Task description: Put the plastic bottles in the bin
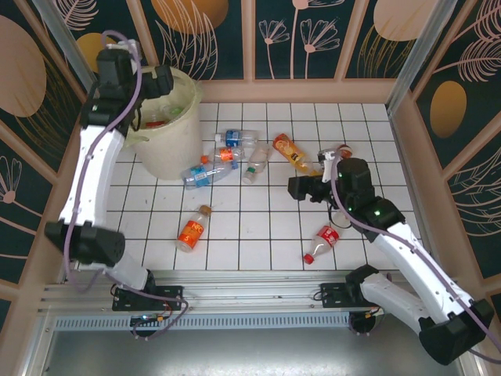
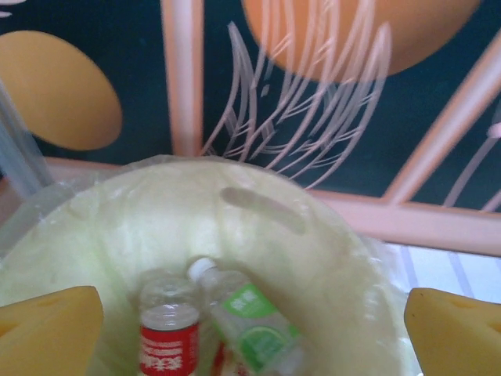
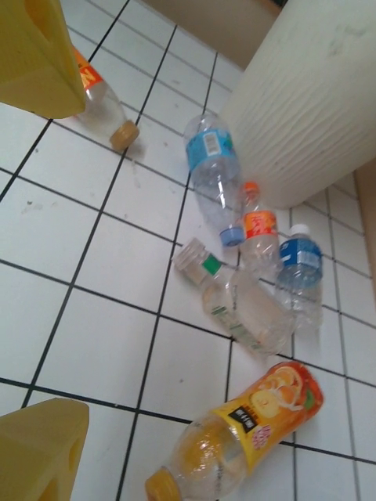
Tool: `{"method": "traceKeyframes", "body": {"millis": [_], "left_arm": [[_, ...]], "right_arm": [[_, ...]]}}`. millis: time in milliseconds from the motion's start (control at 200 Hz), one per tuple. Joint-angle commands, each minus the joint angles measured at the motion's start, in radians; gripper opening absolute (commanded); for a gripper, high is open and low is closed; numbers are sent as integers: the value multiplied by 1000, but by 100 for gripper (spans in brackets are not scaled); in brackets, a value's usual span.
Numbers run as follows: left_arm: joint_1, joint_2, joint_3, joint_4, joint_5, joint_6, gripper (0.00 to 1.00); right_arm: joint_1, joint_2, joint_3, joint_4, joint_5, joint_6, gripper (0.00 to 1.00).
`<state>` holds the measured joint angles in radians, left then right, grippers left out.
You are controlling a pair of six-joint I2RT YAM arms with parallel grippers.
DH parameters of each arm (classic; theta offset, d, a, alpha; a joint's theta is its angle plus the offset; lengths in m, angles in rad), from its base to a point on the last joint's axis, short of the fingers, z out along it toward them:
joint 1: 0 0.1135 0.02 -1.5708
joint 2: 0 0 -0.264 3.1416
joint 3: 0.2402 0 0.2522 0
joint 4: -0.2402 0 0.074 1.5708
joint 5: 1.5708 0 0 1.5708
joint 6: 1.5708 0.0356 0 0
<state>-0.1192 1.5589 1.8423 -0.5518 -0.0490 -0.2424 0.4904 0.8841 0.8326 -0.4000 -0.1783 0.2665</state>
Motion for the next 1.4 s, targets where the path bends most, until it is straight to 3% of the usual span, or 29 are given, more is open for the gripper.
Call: {"method": "traceKeyframes", "body": {"millis": [0,160,500,801,1046,1396], "left_arm": [[6,-131,-207,213,265,-92,99],[3,-296,-520,473,558,-236,99],[-45,-513,-960,742,812,-402,99],[-145,-619,-1226,933,852,-492,99],[-176,-636,-1284,1009,861,-541,99],[-181,-658,-1321,988,839,-541,99]], "right_arm": [[-20,54,-13,19,16,-27,93],[-61,158,22,37,16,-51,93],[-142,432,168,38,12,-164,98],[-147,703,364,-46,135,-352,99],[-179,889,494,-106,160,-440,99],[-192,1062,613,-142,171,-515,99]]}}
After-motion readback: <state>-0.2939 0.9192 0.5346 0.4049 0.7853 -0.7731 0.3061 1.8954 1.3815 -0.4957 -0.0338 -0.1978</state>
